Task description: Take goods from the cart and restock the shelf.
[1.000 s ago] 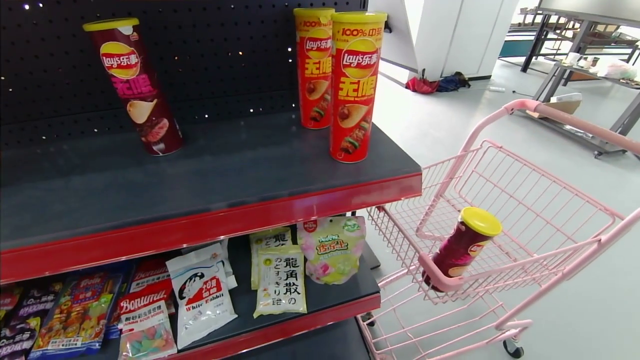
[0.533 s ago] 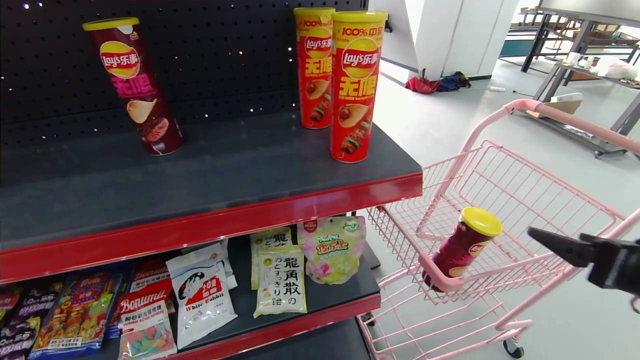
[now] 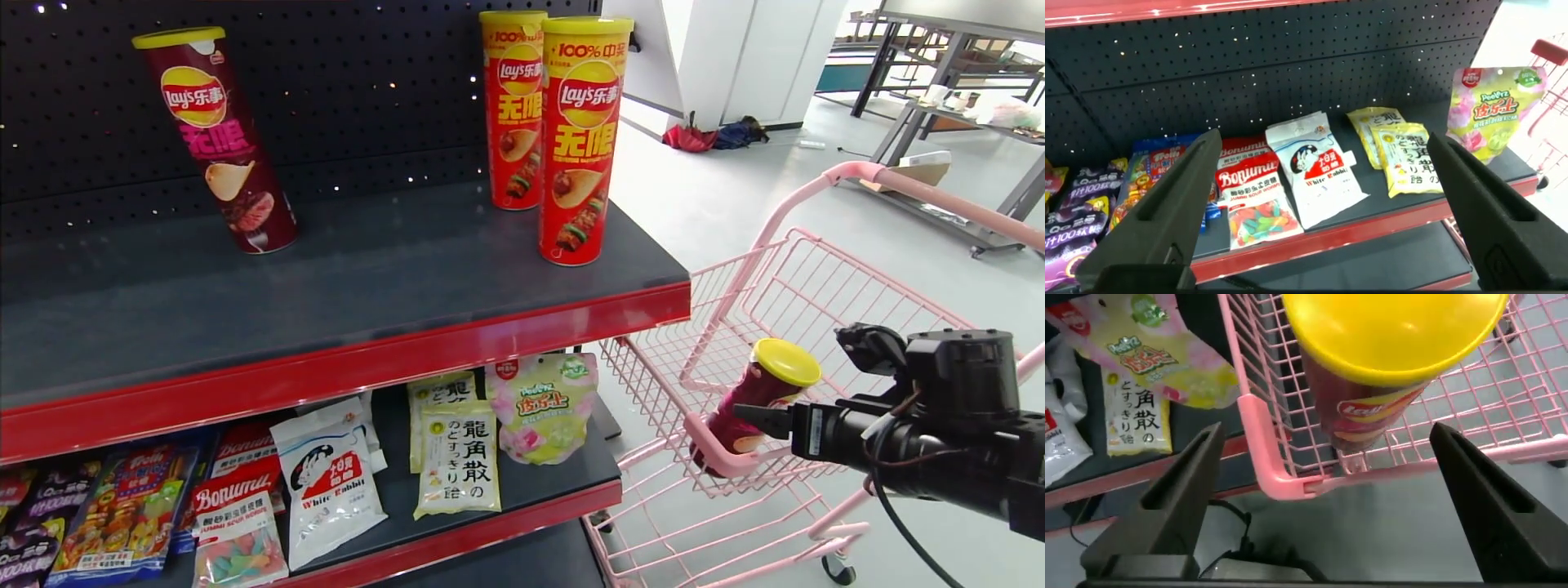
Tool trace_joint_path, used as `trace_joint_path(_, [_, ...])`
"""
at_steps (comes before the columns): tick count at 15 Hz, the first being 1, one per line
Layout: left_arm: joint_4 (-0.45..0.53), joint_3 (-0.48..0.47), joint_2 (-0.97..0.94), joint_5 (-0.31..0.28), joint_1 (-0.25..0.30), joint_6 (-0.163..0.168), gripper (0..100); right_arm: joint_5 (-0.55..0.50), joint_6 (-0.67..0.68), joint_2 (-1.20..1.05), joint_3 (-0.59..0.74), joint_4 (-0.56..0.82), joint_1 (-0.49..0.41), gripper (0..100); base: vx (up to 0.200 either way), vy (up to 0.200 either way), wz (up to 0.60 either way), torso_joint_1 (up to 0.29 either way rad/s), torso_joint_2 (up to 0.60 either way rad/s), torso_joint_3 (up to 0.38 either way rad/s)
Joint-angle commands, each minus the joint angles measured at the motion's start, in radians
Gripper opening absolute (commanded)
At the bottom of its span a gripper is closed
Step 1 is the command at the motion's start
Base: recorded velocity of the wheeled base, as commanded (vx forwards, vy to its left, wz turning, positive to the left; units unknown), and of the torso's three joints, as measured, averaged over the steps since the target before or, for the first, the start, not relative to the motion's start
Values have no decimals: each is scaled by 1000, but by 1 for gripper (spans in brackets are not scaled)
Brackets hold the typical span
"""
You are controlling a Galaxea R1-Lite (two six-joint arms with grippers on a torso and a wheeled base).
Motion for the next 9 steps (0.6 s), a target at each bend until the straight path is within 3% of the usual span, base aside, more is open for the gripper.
trace_joint_path(1, [0,0,0,0,1,0,100,-19,0,103,-17,-47,-6,100,0,0,0,0,0,0])
trace_joint_path(4, [0,0,0,0,1,0,100,-45,-2,216,-17,-202,-11,100,0,0,0,0,0,0])
trace_joint_path(9, [0,0,0,0,1,0,100,-98,-2,331,-39,-339,-23,100,0,0,0,0,0,0])
